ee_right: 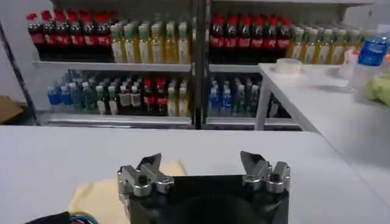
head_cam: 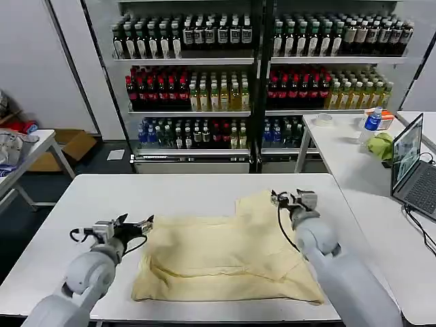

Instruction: Fold and organize the clothes.

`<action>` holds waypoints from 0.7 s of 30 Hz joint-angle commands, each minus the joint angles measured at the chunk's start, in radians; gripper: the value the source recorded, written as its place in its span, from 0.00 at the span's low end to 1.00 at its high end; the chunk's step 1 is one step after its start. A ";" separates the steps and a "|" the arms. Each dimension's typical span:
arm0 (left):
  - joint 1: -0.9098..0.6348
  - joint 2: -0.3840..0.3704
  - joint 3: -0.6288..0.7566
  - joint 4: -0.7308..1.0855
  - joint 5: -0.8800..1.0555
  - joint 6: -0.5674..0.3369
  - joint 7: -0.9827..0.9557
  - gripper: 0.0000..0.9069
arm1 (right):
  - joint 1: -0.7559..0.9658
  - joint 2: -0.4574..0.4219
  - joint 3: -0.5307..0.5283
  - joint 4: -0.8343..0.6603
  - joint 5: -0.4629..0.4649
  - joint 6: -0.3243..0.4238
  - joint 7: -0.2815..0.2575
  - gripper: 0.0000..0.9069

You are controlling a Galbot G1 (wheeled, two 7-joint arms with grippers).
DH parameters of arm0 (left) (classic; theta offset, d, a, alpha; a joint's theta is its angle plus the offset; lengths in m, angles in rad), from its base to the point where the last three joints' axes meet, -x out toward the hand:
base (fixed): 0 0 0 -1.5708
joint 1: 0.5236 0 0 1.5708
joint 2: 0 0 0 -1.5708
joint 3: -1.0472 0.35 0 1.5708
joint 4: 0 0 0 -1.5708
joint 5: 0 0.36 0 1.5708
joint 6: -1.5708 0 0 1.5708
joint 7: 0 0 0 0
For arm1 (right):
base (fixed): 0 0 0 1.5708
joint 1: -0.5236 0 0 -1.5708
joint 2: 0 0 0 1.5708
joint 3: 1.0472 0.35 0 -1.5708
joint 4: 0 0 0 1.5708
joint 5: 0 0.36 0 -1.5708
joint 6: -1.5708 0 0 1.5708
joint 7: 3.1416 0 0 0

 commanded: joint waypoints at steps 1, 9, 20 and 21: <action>-0.140 -0.024 0.103 0.123 -0.016 0.005 -0.008 1.00 | 0.174 0.127 -0.072 -0.298 0.001 -0.003 -0.023 1.00; -0.132 -0.026 0.099 0.146 -0.018 0.009 -0.005 1.00 | 0.159 0.177 -0.060 -0.365 -0.008 -0.002 -0.035 1.00; -0.082 -0.036 0.090 0.125 -0.023 0.024 0.006 1.00 | 0.152 0.204 -0.036 -0.426 -0.006 -0.003 -0.044 1.00; -0.081 -0.037 0.089 0.129 -0.024 0.024 0.007 1.00 | 0.149 0.207 -0.035 -0.427 -0.006 -0.003 -0.046 1.00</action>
